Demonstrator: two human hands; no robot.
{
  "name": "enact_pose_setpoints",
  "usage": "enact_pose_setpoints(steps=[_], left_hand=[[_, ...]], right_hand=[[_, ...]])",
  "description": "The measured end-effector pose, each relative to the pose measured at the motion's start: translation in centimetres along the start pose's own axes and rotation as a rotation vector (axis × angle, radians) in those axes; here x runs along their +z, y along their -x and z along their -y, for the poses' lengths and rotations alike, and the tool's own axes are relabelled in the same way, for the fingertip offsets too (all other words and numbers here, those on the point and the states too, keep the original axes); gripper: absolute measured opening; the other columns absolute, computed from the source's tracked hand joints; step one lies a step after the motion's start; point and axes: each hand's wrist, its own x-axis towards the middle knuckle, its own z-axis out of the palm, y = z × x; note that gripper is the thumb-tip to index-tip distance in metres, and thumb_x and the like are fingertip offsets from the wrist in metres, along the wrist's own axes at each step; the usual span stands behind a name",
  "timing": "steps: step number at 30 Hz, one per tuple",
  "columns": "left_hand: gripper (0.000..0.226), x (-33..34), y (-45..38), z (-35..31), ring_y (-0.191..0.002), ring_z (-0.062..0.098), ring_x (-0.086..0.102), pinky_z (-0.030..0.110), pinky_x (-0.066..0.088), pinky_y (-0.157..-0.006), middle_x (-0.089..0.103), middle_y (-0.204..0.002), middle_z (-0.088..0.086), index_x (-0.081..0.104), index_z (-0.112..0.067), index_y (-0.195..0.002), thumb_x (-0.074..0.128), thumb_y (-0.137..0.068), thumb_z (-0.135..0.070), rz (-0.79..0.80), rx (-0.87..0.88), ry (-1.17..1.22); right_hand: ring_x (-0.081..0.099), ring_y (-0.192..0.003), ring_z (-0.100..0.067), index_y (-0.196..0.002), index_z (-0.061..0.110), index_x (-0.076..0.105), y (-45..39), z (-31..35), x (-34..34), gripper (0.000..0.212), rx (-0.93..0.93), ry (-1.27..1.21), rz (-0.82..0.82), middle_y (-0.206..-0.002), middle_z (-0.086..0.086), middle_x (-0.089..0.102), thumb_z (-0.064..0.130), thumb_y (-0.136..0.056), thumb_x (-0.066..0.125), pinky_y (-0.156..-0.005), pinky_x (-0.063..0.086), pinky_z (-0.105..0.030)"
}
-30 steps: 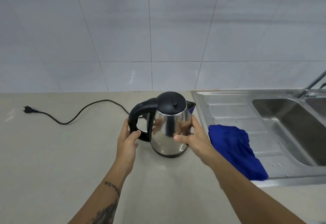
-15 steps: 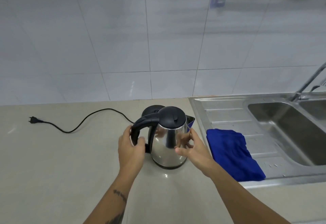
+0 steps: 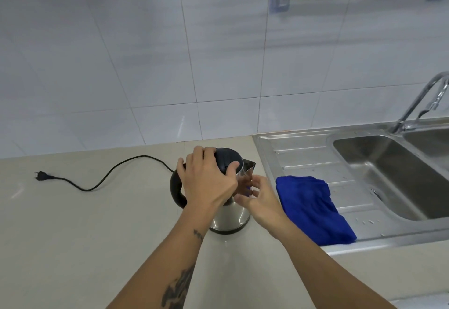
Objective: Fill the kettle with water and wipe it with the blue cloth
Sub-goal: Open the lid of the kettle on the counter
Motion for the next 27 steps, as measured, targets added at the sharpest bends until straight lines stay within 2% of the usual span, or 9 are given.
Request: enact_pose_setpoints(steps=[4, 8, 11, 15, 17, 20, 23, 25, 27], left_hand=[[0.052, -0.4, -0.9, -0.5, -0.101, 0.026, 0.062, 0.050, 0.030, -0.110, 0.064, -0.108, 0.002, 0.066, -0.016, -0.110, 0.053, -0.078, -0.055, 0.042, -0.001, -0.120], [0.049, -1.1, -1.1, -0.6, -0.099, 0.021, 0.063, 0.052, 0.020, -0.118, 0.067, -0.102, 0.000, 0.068, -0.017, -0.109, 0.048, -0.082, -0.054, 0.057, 0.027, -0.178], [0.036, -1.7, -0.9, -0.8, -0.092, 0.014, 0.060, 0.048, 0.028, -0.117, 0.069, -0.095, -0.009, 0.069, -0.022, -0.103, 0.058, -0.082, -0.049, -0.001, -0.073, 0.051], [0.029, -3.1, -1.1, -0.7, -0.090, 0.011, 0.070, 0.040, 0.057, -0.091, 0.074, -0.089, -0.010, 0.069, -0.023, -0.103, 0.071, -0.080, -0.041, -0.082, -0.430, 0.622], [0.043, -4.0, -1.6, -0.2, -0.089, 0.014, 0.072, 0.041, 0.057, -0.088, 0.074, -0.099, -0.003, 0.064, -0.015, -0.120, 0.071, -0.083, -0.038, -0.054, -0.591, 0.834], [0.044, -5.6, -1.8, 0.3, -0.084, -0.004, 0.066, 0.022, 0.041, -0.080, 0.074, -0.113, -0.002, 0.063, -0.013, -0.125, 0.064, -0.090, -0.040, 0.099, -0.776, 1.005], [0.060, -6.2, -0.9, 2.3, -0.130, 0.023, 0.047, 0.056, 0.023, -0.109, 0.061, -0.134, -0.003, 0.064, -0.020, -0.126, 0.066, -0.078, -0.055, 0.243, -0.969, 1.096], [0.063, -6.2, -0.6, 3.6, -0.139, 0.042, 0.033, 0.072, 0.008, -0.112, 0.054, -0.140, 0.000, 0.068, -0.021, -0.123, 0.064, -0.070, -0.057, 0.276, -1.016, 1.142], [0.055, -5.7, -0.4, 4.8, -0.142, 0.043, 0.030, 0.075, 0.004, -0.112, 0.054, -0.139, 0.001, 0.073, -0.021, -0.115, 0.060, -0.075, -0.054, 0.282, -1.035, 1.195]], right_hand=[[0.056, -0.110, -0.010, -0.137, 0.028, 0.038, -0.3, -0.3, 0.3, 0.070, -0.009, -0.005, 0.013, -0.117, 0.013, 0.054, 0.015, -0.081, 0.079, -0.082, 0.044, -0.020], [0.055, -0.116, -0.014, -0.144, 0.026, 0.032, -0.7, -0.2, -0.4, 0.082, 0.001, 0.002, 0.080, -0.126, 0.006, 0.053, 0.015, -0.080, 0.081, -0.099, 0.048, -0.034], [0.053, -0.124, -0.020, -0.146, 0.025, 0.031, -1.4, -0.3, -1.3, 0.087, 0.012, 0.021, 0.144, -0.135, 0.000, 0.051, 0.017, -0.077, 0.083, -0.106, 0.047, -0.042], [0.053, -0.118, -0.015, -0.148, 0.025, 0.030, -2.2, -0.4, -2.4, 0.086, -0.002, 0.039, 0.222, -0.139, 0.001, 0.048, 0.019, -0.079, 0.081, -0.097, 0.046, -0.034], [0.052, -0.114, -0.013, -0.149, 0.024, 0.030, -2.5, -0.3, -2.9, 0.086, -0.007, 0.041, 0.256, -0.140, 0.001, 0.047, 0.020, -0.080, 0.080, -0.092, 0.044, -0.030], [0.051, -0.114, -0.013, -0.150, 0.023, 0.029, -2.7, -0.2, -3.7, 0.085, -0.007, 0.065, 0.317, -0.137, 0.003, 0.049, 0.020, -0.082, 0.079, -0.093, 0.043, -0.030], [0.047, -0.117, -0.013, -0.151, 0.022, 0.029, -2.4, -0.1, -4.1, 0.081, -0.003, 0.079, 0.368, -0.146, -0.002, 0.047, 0.018, -0.085, 0.076, -0.099, 0.042, -0.035], [0.047, -0.123, -0.016, -0.152, 0.022, 0.029, -2.5, -0.1, -4.2, 0.080, 0.001, 0.089, 0.385, -0.149, -0.003, 0.045, 0.016, -0.086, 0.075, -0.104, 0.040, -0.037], [0.045, -0.134, -0.021, -0.152, 0.024, 0.028, -2.7, -0.2, -4.1, 0.081, 0.021, 0.103, 0.400, -0.150, -0.004, 0.044, 0.016, -0.086, 0.075, -0.107, 0.038, -0.039]])
